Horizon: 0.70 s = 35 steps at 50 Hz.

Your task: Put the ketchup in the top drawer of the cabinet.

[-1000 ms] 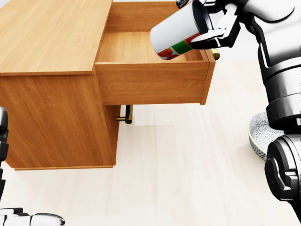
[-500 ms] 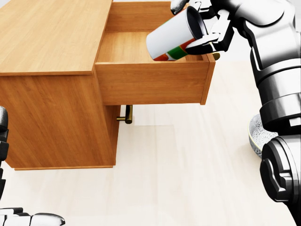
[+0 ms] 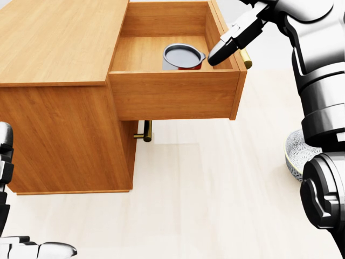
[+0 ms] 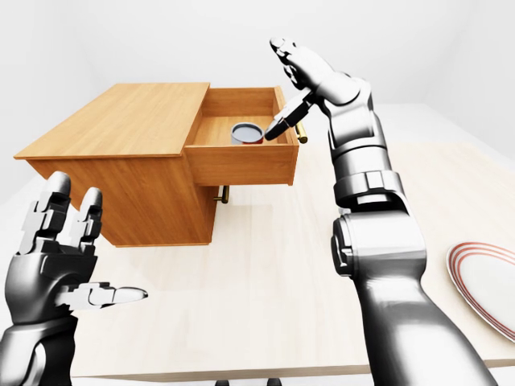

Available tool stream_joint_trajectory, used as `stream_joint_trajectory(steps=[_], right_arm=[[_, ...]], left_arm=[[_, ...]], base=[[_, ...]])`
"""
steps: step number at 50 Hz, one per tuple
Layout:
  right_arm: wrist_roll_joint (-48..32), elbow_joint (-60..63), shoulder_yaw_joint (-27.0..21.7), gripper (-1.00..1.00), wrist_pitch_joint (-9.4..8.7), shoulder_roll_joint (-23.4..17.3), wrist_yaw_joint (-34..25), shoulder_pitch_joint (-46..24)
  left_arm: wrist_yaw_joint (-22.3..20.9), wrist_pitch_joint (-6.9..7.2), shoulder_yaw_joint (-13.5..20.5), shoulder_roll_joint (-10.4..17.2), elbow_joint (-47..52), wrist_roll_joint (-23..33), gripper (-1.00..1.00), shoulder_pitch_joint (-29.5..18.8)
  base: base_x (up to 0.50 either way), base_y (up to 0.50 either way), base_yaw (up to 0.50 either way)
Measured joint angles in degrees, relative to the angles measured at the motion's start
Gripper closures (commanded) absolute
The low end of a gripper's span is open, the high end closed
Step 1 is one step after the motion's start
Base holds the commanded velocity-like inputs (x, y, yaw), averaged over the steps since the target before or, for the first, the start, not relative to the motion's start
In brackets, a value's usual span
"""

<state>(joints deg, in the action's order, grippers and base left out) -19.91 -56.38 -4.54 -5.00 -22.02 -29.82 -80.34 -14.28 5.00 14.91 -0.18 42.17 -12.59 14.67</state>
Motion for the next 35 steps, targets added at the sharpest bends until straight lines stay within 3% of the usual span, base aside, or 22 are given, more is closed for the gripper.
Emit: stream_joint_trajectory(steps=[22,35], right_arm=[[-1.19,6.72,0.66,-1.0,0.0,-0.73,-2.33,-2.33],[-7.78,30.73,2.44,-1.0,0.0,-2.81,-10.18,-2.39]], left_arm=[[0.13,0.0,0.35,0.2,0.12,-0.43,-1.0,-0.19],[0.04,0.0,0.35,0.08,0.37,-0.43,-1.0,0.02]], base=[[0.0,0.0,0.0],[0.0,0.0,0.0]])
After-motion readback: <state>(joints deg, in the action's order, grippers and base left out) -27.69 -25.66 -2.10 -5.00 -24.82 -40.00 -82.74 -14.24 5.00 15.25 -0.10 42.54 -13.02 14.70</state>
